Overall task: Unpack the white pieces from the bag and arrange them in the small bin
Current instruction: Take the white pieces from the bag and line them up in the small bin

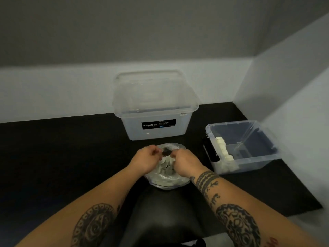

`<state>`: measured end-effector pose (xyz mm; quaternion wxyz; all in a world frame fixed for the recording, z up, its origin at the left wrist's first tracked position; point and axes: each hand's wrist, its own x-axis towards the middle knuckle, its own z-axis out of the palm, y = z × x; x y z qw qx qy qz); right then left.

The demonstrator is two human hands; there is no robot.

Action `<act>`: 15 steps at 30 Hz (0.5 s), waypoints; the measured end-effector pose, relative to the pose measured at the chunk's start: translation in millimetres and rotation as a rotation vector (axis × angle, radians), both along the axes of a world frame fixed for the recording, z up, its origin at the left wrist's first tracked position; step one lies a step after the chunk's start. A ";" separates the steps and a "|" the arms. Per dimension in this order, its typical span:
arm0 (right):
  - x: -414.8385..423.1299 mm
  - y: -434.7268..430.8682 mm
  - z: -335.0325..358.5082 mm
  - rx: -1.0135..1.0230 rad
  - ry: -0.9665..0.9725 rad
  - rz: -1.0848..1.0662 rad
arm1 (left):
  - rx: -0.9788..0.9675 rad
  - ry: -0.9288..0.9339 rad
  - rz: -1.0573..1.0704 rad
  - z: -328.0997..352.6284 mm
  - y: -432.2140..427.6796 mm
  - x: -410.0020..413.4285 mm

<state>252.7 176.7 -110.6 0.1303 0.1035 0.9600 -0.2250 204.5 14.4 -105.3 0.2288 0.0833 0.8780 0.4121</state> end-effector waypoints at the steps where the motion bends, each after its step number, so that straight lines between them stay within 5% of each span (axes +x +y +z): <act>1: 1.4 -1.8 -5.3 0.081 -0.029 0.006 | -0.060 0.011 -0.054 -4.5 -2.8 3.2; 10: 0.8 -9.8 -25.2 0.350 -0.066 0.053 | -0.112 0.014 -0.136 -20.5 -13.8 12.6; 13: -2.8 -5.8 -23.1 0.283 -0.127 0.053 | -0.101 0.017 -0.136 -23.3 -16.6 11.2; 15: -2.6 -1.0 -18.2 0.053 -0.121 -0.028 | -0.085 0.044 -0.123 -22.7 -16.0 11.4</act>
